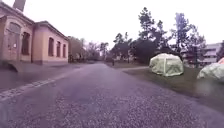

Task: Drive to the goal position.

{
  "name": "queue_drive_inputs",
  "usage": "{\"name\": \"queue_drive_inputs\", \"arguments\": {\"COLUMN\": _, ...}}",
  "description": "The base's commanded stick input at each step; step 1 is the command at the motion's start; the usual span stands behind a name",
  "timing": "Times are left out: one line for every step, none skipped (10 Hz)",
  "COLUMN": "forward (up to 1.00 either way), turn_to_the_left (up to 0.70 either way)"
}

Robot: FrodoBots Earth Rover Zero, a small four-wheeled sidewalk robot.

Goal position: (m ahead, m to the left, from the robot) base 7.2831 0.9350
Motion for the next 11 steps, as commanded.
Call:
{"name": "queue_drive_inputs", "arguments": {"forward": 1.0, "turn_to_the_left": 0.0}}
{"name": "queue_drive_inputs", "arguments": {"forward": 1.0, "turn_to_the_left": 0.0}}
{"name": "queue_drive_inputs", "arguments": {"forward": 1.0, "turn_to_the_left": 0.0}}
{"name": "queue_drive_inputs", "arguments": {"forward": 1.0, "turn_to_the_left": 0.0}}
{"name": "queue_drive_inputs", "arguments": {"forward": 1.0, "turn_to_the_left": 0.0}}
{"name": "queue_drive_inputs", "arguments": {"forward": 1.0, "turn_to_the_left": 0.0}}
{"name": "queue_drive_inputs", "arguments": {"forward": 1.0, "turn_to_the_left": 0.0}}
{"name": "queue_drive_inputs", "arguments": {"forward": 1.0, "turn_to_the_left": 0.0}}
{"name": "queue_drive_inputs", "arguments": {"forward": 1.0, "turn_to_the_left": 0.0}}
{"name": "queue_drive_inputs", "arguments": {"forward": 1.0, "turn_to_the_left": 0.0}}
{"name": "queue_drive_inputs", "arguments": {"forward": 1.0, "turn_to_the_left": 0.0}}
